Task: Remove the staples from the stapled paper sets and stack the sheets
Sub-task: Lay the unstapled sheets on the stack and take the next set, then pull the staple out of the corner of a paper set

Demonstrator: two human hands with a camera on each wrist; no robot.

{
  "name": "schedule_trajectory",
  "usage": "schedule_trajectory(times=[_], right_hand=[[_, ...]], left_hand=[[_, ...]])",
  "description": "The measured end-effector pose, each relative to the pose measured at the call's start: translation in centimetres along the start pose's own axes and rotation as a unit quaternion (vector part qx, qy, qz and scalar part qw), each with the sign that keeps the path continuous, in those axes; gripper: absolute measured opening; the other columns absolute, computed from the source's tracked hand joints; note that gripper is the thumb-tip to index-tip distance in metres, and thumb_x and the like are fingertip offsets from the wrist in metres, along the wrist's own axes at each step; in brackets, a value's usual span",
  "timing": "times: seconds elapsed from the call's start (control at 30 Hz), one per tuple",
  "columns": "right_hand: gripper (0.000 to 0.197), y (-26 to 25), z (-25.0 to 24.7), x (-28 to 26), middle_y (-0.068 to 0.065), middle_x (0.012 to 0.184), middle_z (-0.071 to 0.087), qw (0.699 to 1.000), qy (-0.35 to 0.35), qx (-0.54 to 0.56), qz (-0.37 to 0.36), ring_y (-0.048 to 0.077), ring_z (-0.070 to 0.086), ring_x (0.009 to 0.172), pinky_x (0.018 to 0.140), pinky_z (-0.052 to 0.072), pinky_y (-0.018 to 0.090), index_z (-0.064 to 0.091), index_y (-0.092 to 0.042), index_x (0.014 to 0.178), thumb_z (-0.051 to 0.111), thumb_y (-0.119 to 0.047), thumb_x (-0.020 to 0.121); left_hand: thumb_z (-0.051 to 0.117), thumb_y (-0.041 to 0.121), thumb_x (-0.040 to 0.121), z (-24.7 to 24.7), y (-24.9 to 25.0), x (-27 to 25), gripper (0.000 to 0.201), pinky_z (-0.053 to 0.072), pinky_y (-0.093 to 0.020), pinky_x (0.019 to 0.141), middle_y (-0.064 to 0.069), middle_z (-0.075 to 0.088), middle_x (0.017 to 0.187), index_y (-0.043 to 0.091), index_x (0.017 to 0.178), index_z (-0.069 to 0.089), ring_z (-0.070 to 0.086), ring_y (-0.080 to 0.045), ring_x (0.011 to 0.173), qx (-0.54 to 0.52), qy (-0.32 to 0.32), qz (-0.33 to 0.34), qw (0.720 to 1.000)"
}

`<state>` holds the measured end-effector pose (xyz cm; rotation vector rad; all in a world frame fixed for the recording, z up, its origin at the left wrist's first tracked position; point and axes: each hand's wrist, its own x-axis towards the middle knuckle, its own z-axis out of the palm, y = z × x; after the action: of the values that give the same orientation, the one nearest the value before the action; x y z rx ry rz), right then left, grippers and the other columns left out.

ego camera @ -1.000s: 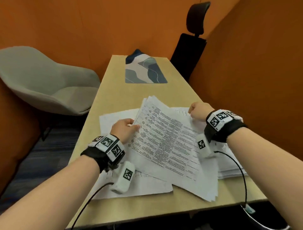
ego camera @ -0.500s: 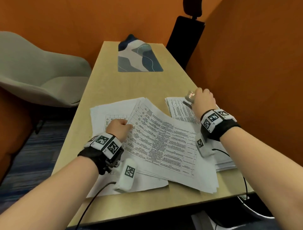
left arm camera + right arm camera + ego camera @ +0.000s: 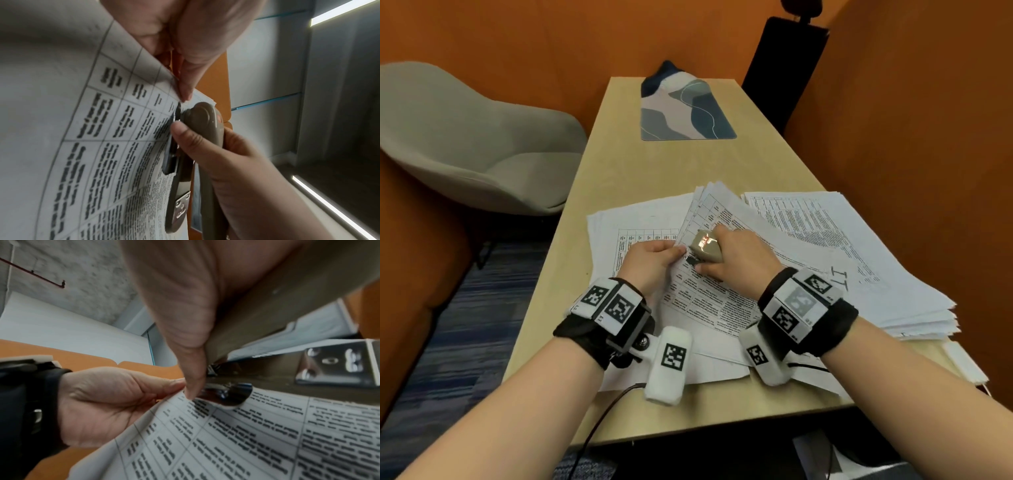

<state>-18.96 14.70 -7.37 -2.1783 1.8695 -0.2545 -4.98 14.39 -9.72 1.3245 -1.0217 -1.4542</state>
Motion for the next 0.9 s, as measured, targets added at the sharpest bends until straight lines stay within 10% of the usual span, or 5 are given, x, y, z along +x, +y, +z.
schedule_trajectory(times=[0.23,0.9], right_hand=[[0.047,0.3,-0.1,-0.8,0.009,0.111,0.062,0.999,0.029,-0.024,0.003,0.029,0.052,0.107,0.081,0.038,0.034,0.05,-0.014,0.115,0.062,-0.046,0.084],[0.044,0.4,1.0,-3.4,0.003,0.104,0.062,0.996,0.071,0.053,-0.014,0.024,0.058,0.096,0.067,0.032,0.026,0.049,-0.019,0.104,0.064,-0.052,0.08]], left_hand=[[0.058,0.01,0.089,-0.5,-0.5,-0.4,0.013,0.055,-0.035,0.077,-0.011,0.069,0.079,0.007,0.08,0.067,0.066,-0.024,0.074,0.042,0.006,0.02,0.999],[0.055,0.005,0.088,-0.1,-1.8,-2.4,0.018,0.055,-0.018,0.058,0.0,0.069,0.061,0.009,0.075,0.066,0.066,-0.009,0.057,0.016,-0.048,0.013,0.999]])
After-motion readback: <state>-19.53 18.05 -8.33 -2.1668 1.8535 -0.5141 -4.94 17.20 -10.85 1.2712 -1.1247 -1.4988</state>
